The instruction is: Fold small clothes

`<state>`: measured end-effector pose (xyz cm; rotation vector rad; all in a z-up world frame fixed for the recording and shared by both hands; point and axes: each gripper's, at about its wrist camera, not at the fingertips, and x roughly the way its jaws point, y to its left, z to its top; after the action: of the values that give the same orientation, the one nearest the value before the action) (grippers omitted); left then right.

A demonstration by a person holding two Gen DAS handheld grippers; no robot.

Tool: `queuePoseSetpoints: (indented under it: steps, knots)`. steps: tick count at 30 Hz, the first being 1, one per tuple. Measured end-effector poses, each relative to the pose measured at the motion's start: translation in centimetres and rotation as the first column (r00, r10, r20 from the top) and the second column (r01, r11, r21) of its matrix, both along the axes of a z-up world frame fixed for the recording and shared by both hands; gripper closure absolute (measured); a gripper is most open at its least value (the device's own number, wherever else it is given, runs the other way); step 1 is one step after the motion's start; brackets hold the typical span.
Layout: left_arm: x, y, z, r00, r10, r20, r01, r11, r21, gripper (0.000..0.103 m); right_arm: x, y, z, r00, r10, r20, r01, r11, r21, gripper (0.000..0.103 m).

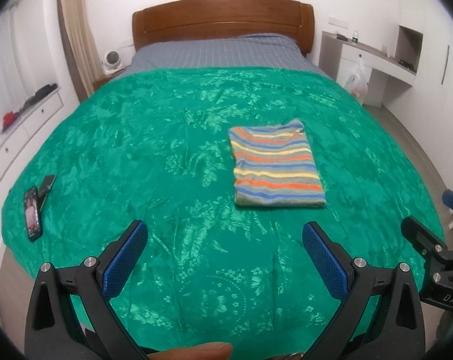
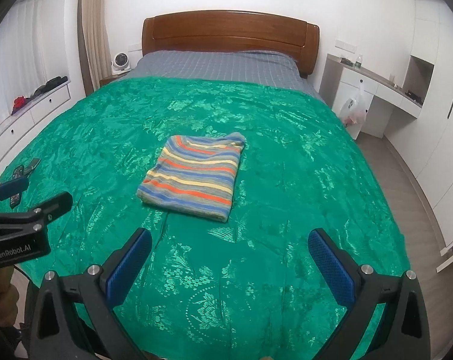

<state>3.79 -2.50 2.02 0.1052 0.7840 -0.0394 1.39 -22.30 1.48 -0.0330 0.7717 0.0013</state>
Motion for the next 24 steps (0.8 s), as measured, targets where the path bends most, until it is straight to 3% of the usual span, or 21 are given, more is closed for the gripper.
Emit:
queuePoseSetpoints:
  steps: [19, 24]
  knots:
    - [-0.5, -1.0, 0.9, 1.000, -0.016, 0.012, 0.015, 1.000, 0.007, 0.000, -0.1, -0.8, 1.3, 1.000, -0.015, -0.019, 0.016, 1.000, 0.012, 0.000]
    - [-0.8, -1.3, 1.3, 1.000, 0.005, 0.026, -0.007, 0.999, 0.053, 0.000, -0.6, -0.6, 2.3, 1.000, -0.005, -0.001, 0.005, 1.000, 0.020, 0.000]
